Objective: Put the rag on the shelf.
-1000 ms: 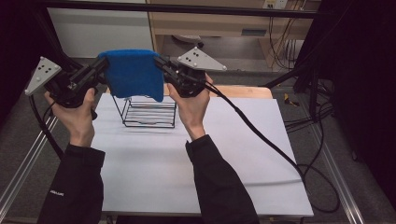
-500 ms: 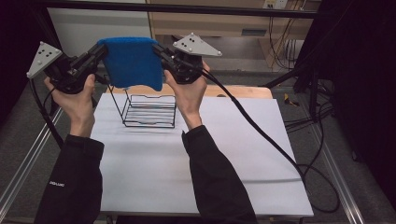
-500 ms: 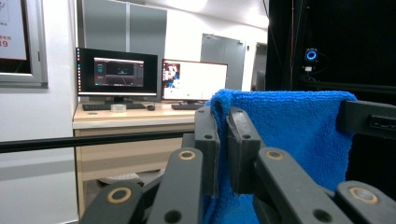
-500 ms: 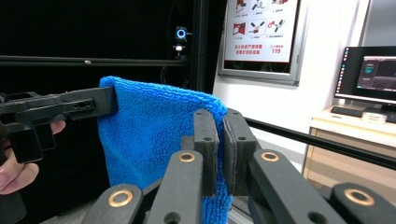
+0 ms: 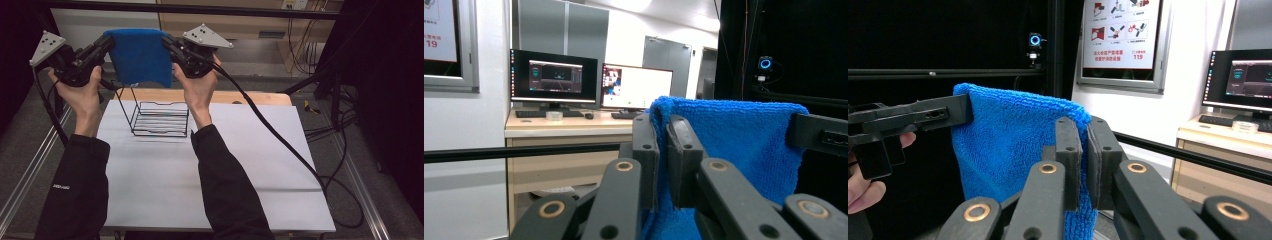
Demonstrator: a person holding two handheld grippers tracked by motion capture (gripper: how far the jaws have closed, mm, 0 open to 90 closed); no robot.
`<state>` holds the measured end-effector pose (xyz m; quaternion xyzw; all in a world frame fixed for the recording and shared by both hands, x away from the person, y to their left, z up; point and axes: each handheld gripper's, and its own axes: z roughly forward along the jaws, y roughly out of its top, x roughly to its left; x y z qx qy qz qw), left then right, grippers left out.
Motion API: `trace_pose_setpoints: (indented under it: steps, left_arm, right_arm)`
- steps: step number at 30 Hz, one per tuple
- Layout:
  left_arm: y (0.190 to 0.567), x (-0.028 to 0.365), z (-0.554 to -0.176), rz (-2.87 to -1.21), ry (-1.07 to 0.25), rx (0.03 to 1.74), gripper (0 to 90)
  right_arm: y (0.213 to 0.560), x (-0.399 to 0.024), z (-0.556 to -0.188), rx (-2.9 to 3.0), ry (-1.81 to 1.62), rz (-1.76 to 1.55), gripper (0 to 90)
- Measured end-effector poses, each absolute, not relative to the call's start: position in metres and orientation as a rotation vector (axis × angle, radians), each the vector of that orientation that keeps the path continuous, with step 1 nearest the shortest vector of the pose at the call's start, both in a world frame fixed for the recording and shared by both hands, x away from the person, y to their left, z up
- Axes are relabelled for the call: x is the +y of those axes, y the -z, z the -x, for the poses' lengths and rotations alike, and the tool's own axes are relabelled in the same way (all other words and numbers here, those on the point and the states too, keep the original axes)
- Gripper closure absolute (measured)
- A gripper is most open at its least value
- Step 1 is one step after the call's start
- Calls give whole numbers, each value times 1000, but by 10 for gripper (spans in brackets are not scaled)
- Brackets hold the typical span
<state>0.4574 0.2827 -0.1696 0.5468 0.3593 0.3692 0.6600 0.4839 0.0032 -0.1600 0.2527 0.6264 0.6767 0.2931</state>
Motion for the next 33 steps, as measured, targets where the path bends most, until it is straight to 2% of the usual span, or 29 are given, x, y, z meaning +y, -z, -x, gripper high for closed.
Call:
trace_pose_setpoints:
  steps: [17,33]
  left_arm:
    - [166,281,-487,-1269,-871,829,838]
    - [187,288,-509,-1307,-851,853,838]
  right_arm:
    - [154,6,-515,1695,-1725,-682,857]
    - [168,11,-538,1765,-1667,-671,857]
